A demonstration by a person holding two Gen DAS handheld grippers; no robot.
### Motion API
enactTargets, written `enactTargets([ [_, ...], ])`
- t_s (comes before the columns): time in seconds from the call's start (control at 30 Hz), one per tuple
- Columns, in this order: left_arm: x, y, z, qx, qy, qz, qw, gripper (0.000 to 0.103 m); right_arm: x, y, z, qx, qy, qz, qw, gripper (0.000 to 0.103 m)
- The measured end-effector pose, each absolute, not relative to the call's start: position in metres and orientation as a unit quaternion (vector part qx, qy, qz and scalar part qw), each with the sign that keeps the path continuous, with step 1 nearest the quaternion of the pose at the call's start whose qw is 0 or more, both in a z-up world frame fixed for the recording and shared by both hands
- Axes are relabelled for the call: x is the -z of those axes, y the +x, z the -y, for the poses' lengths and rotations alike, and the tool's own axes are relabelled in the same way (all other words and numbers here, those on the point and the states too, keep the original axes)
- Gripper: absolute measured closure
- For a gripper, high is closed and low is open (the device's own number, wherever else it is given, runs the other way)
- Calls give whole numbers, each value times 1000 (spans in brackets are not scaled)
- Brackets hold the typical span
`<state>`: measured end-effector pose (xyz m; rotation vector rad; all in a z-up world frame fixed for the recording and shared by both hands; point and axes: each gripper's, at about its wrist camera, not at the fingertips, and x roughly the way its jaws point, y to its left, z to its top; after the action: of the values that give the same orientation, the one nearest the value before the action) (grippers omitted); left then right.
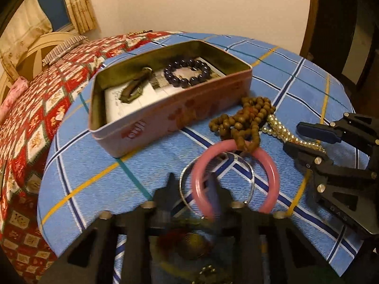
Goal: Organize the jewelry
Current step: 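Grasp the pink bangle with the left tool while the right tool grasps the pearl necklace, then lift the pink bangle with the left tool toward the tin while the right tool carries the pearls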
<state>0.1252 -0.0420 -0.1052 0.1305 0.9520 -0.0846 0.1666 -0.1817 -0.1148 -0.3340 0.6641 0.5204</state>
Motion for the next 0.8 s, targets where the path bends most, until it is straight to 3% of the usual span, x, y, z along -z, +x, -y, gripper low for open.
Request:
enactTargets([
  [0.03, 104, 125, 43, 43, 62, -457, 886, 90, 115, 166, 182, -253, -159, -321, 899, 85],
  [0.2, 89, 114, 40, 51, 54, -441, 894, 93, 113, 160, 187, -261, -146, -315, 901, 89],
  [0.23, 85, 111, 40, 50, 55, -436, 897, 93, 111, 158, 190, -262, -138, -311, 903, 94],
  [0.8, 37, 85, 13, 10, 53, -374, 926, 93, 95, 142, 215, -253, -91, -293, 918, 95],
])
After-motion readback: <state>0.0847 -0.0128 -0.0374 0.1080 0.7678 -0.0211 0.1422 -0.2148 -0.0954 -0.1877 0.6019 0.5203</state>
